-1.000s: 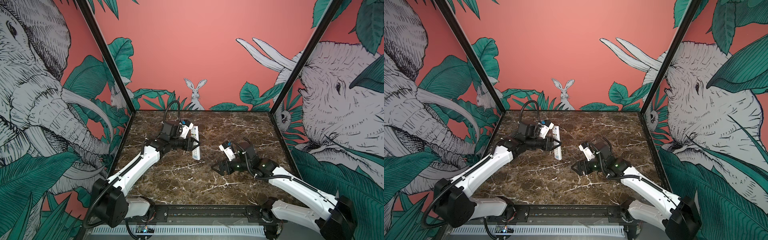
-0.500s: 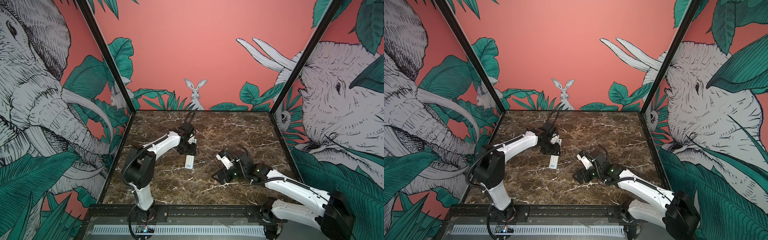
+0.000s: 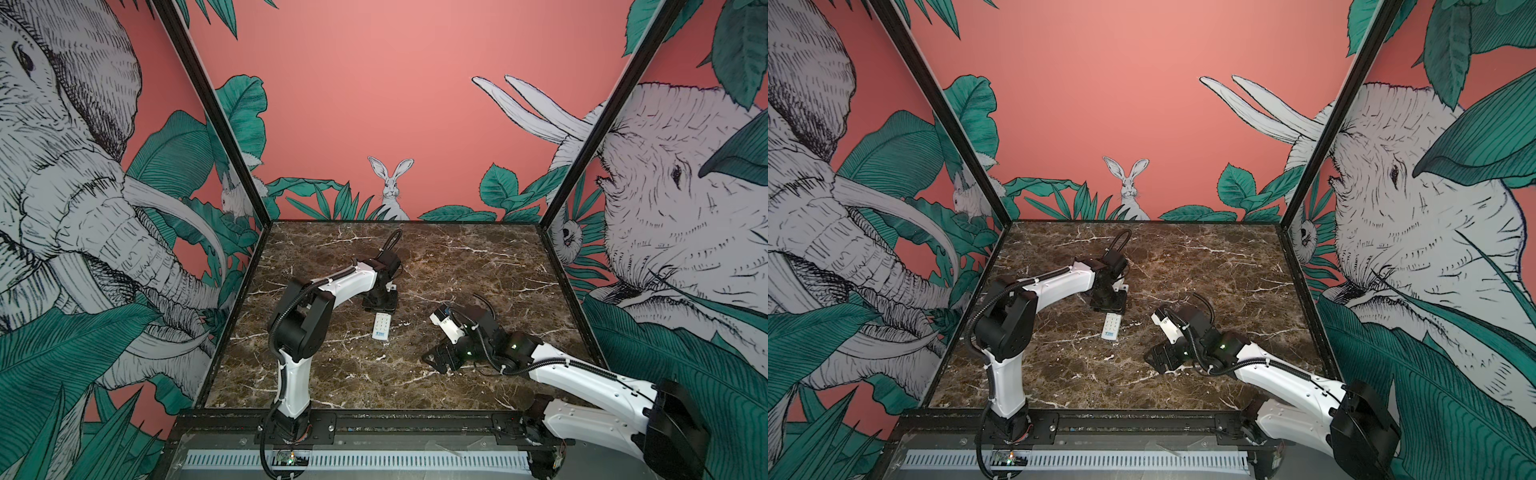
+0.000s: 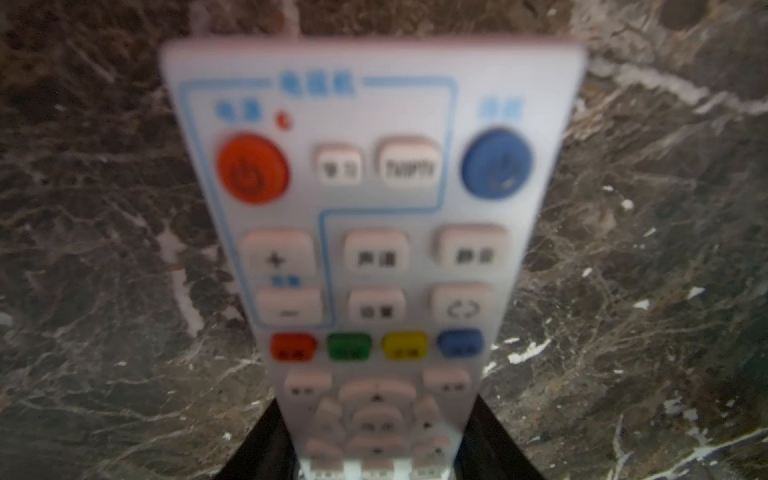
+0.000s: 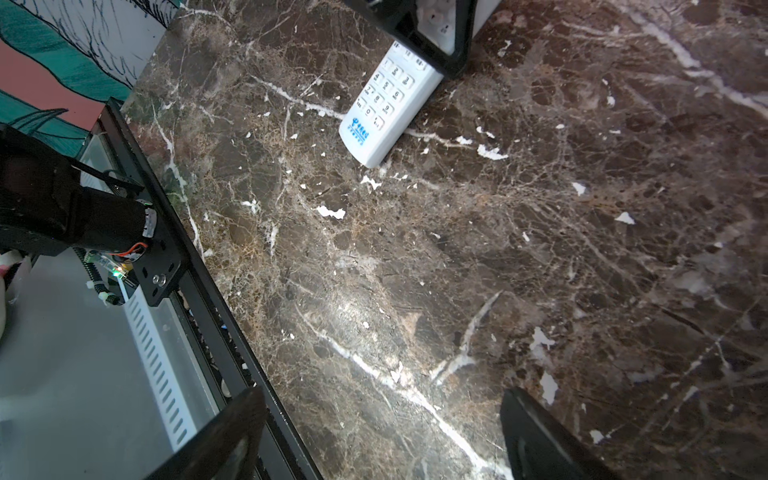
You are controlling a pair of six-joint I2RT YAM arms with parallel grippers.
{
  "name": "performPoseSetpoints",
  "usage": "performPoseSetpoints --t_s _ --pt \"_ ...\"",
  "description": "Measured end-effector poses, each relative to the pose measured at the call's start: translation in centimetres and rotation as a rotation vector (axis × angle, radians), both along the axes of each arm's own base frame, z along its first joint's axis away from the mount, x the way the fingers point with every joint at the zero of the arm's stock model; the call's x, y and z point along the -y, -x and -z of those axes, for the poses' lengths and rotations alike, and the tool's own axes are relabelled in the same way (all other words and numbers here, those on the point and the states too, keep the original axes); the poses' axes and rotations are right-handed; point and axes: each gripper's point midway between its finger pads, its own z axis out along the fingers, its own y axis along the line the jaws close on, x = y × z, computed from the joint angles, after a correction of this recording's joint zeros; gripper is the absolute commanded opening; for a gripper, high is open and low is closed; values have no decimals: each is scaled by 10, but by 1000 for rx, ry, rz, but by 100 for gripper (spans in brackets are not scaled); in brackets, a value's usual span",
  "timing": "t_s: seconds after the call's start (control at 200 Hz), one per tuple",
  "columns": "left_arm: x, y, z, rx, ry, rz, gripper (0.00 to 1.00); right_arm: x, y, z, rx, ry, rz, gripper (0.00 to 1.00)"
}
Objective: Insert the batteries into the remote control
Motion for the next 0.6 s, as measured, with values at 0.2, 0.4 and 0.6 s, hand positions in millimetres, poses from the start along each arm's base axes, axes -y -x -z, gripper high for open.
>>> performPoseSetpoints --t_s 0.2,0.4,0.6 --pt "1 -5 4 15 -6 -21 29 1 -2 1 7 7 8 88" --pt "4 -10 8 39 8 -28 40 4 -4 3 13 24 22 88" --pt "5 -11 10 48 16 -28 58 3 -5 8 -2 45 23 89"
